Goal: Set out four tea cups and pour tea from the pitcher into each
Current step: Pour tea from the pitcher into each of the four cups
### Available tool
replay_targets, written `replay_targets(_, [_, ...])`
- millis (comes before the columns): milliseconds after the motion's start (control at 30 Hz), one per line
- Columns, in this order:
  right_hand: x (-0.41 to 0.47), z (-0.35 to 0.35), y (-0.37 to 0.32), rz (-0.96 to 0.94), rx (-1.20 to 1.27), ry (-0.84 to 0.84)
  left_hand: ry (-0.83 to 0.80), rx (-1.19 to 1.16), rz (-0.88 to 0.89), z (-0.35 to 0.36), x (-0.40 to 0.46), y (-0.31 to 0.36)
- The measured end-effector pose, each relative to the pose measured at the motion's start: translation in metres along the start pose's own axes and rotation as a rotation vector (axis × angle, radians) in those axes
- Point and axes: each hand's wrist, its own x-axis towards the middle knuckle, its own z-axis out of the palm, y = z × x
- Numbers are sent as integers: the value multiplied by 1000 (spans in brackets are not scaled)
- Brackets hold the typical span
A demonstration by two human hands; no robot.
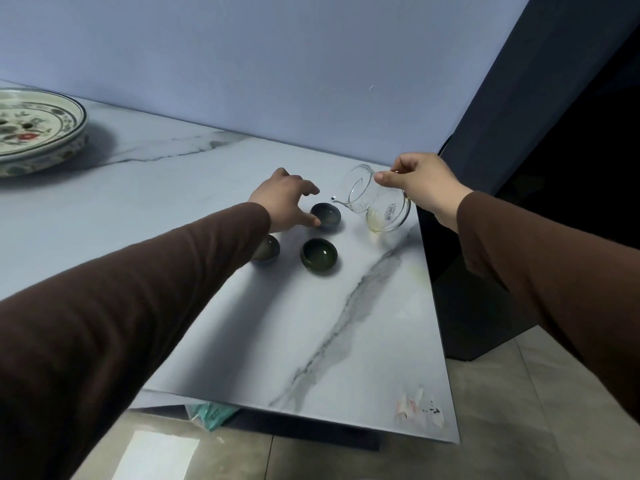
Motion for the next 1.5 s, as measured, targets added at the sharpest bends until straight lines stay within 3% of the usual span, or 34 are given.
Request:
replay_targets(433, [-51, 9, -37, -323, -496, -114, -111, 152, 34, 16, -62, 7])
replay_targets(667, [-59, 18, -46, -448, -661, -158, -115, 118, 15, 22, -62, 12])
replay_targets(1500, [-81, 25, -62, -734, -888, -75, -120, 103, -17, 21, -62, 14])
